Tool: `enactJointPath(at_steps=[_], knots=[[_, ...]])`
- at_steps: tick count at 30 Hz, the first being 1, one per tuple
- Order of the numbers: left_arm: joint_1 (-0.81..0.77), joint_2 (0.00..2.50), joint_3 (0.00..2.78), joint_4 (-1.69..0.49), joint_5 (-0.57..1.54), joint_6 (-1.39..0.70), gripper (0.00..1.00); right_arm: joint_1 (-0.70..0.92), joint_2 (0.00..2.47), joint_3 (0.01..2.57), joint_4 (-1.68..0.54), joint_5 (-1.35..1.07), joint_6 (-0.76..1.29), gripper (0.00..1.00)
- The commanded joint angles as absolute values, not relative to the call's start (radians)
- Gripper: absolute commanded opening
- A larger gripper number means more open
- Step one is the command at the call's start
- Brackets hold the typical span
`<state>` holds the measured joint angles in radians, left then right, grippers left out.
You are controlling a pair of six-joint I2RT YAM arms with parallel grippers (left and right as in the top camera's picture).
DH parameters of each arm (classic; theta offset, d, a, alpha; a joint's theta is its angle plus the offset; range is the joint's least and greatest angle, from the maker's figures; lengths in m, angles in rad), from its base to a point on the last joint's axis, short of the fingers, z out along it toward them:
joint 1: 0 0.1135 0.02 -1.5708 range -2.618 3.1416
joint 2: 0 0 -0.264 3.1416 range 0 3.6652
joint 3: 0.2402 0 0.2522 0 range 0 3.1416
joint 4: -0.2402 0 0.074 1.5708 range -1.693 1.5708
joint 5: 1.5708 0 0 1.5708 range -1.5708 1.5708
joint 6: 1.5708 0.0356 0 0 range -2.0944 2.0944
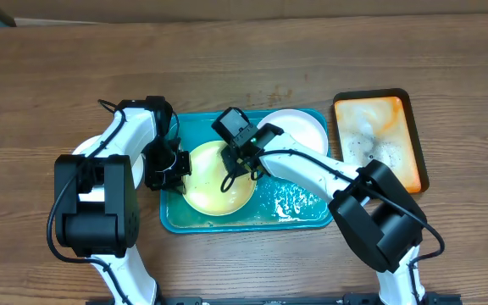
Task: Clean dirty plates on tray and stack at the side
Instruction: 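Scrub the yellow plate with the sponge using the right gripper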
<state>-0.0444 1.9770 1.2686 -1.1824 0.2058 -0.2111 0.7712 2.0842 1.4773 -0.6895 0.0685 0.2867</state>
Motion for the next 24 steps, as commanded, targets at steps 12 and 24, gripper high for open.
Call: enactJointPath(at_steps=[12, 24], knots=[[-0.047, 1.982, 1.265, -1.193, 0.181, -0.214, 0.04, 0.751, 1.893, 1.571, -0.854, 0.253, 0.420, 0.04], [-0.045, 1.952, 1.306, -1.185, 0.179, -0.218, 0.04, 0.633, 1.827, 1.571, -1.139, 0.254, 0.522, 0.04]])
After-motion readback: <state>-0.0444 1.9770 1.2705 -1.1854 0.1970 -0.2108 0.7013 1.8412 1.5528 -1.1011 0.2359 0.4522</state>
